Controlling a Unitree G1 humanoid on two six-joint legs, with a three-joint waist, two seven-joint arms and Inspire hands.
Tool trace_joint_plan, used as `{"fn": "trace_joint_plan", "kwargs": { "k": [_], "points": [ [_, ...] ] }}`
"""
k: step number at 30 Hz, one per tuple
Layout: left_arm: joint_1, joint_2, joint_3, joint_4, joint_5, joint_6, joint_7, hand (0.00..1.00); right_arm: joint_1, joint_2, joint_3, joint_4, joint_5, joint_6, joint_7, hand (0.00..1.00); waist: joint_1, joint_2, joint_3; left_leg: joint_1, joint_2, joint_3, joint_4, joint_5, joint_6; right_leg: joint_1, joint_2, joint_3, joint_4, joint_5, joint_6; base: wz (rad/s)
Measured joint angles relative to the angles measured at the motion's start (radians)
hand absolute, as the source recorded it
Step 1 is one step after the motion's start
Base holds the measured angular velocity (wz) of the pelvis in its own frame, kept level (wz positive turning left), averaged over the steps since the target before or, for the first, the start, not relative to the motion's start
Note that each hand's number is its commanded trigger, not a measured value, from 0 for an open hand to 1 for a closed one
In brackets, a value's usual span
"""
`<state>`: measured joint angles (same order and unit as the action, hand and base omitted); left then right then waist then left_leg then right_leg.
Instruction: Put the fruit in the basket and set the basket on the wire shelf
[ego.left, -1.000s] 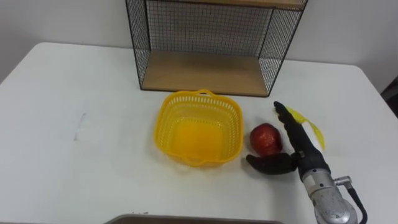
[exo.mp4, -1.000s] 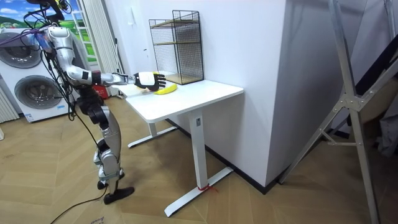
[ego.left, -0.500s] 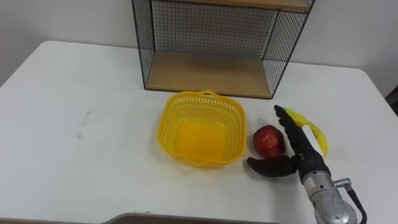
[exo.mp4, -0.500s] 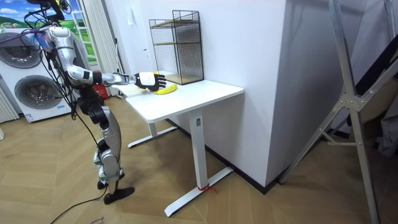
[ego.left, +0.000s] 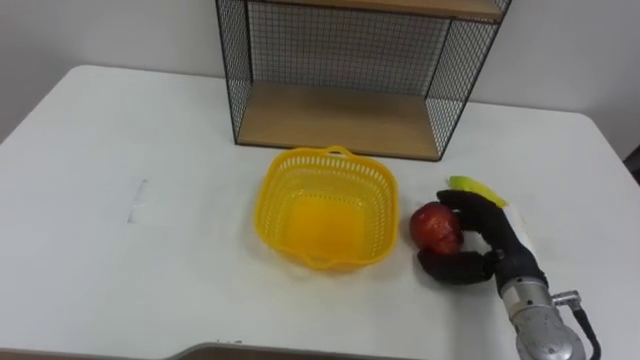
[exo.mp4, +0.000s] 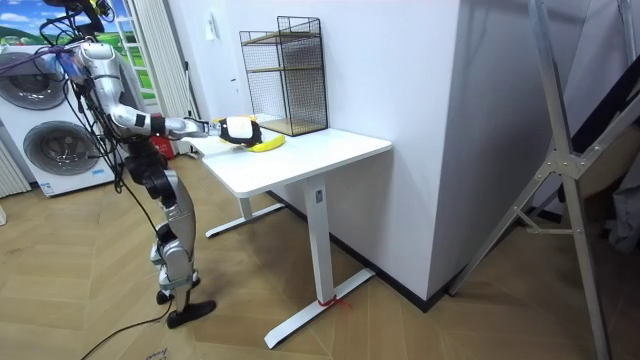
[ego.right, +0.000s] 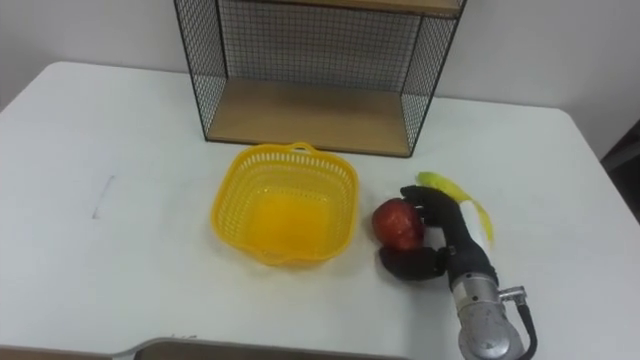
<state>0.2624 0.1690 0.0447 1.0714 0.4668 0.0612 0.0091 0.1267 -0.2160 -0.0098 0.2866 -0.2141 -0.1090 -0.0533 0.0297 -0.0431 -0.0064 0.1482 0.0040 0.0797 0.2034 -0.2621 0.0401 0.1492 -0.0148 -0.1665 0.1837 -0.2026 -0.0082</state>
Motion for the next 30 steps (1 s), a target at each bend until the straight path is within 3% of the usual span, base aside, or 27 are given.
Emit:
{"fn": "trace_joint_plan", "kwargs": {
  "k": [20,30],
  "points": [
    [0.002,0.000,0.031,0.001,0.000,0.005,0.000,0.00,-0.021,0.018,-0.013,0.055,0.046,-0.002,0.035,1.00,-0.003,-0.012,0.0008,0.004,-0.001,-0.002,0.003,0.000,0.000,0.016,-0.001,0.001,-0.012,0.001,0.000,0.00],
    [0.005,-0.002,0.029,0.008,-0.004,0.004,0.000,0.00,-0.031,0.023,-0.014,0.132,0.418,-0.021,0.053,1.00,-0.003,-0.009,0.0046,0.003,-0.001,-0.001,0.002,0.000,0.000,0.016,0.002,0.011,-0.014,0.003,0.001,0.00]
  ]
}}
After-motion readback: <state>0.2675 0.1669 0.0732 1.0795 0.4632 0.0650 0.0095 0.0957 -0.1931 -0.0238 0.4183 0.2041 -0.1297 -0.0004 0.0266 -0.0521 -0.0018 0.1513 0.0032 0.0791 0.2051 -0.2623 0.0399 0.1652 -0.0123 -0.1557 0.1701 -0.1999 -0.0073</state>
